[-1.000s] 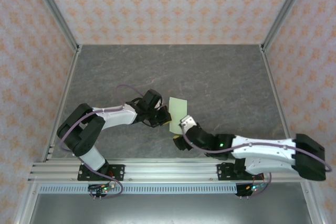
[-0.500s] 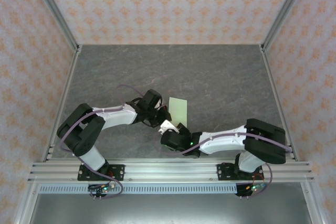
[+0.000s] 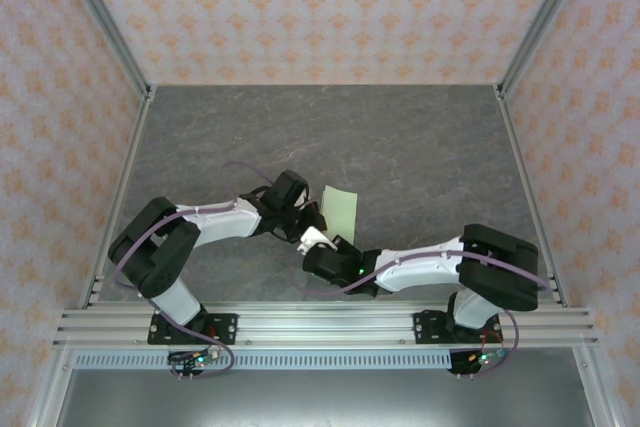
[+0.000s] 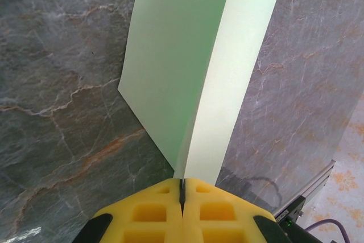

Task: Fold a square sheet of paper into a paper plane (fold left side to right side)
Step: Third fold the triangle at the center of the table.

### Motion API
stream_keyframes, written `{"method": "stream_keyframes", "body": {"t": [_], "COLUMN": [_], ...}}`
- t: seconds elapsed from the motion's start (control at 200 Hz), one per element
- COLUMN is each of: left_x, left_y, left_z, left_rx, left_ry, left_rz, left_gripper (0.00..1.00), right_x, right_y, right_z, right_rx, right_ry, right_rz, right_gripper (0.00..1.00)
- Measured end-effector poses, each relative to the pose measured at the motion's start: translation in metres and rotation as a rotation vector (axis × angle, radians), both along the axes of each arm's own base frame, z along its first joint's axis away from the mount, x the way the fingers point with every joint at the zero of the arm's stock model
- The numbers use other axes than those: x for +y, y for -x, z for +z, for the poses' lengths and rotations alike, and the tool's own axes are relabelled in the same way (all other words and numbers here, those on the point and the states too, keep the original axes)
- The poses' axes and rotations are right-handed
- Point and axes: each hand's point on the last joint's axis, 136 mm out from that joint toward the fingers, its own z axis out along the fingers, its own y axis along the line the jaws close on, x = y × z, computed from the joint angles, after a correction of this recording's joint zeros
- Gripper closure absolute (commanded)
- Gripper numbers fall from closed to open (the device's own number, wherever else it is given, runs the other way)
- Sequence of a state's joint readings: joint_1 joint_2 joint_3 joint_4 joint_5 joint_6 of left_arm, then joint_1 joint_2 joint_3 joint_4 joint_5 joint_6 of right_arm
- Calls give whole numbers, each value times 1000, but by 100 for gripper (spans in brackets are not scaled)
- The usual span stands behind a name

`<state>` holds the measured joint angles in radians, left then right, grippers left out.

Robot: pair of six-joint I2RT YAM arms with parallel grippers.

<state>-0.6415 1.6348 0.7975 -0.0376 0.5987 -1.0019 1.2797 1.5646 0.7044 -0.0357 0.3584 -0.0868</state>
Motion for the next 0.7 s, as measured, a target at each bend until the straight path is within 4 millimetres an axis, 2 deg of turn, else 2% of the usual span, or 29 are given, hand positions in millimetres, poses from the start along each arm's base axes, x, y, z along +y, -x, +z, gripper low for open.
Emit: {"method": "stream_keyframes", "body": {"t": [0.135, 0.27, 0.355, 0.47, 0.585, 0.701], "left_x": [2, 13, 24, 37, 47, 43], "left_y": [2, -1, -5, -10, -13, -21], "left_z": [-1, 1, 11, 27, 33, 40], "left_rx": [2, -1, -27, -66, -85, -110], "left_ry": [-11, -27, -30, -28, -49, -71], "left_rz": [-7, -3, 0, 10, -5, -58], "left_gripper": [75, 59, 46, 36, 38, 57], "right_x": [-1, 0, -3, -6, -7, -7], "right_y": [1, 3, 1, -1, 0, 0], "right_z": [-3, -1, -3, -6, -8, -10], "right_rx": [28, 57, 78, 103, 126, 150], "right_ry": [1, -14, -14, -14, -21, -33], "right_rz": [13, 25, 16, 7, 6, 2], "right_gripper": [100, 100, 100, 100, 100, 100]}}
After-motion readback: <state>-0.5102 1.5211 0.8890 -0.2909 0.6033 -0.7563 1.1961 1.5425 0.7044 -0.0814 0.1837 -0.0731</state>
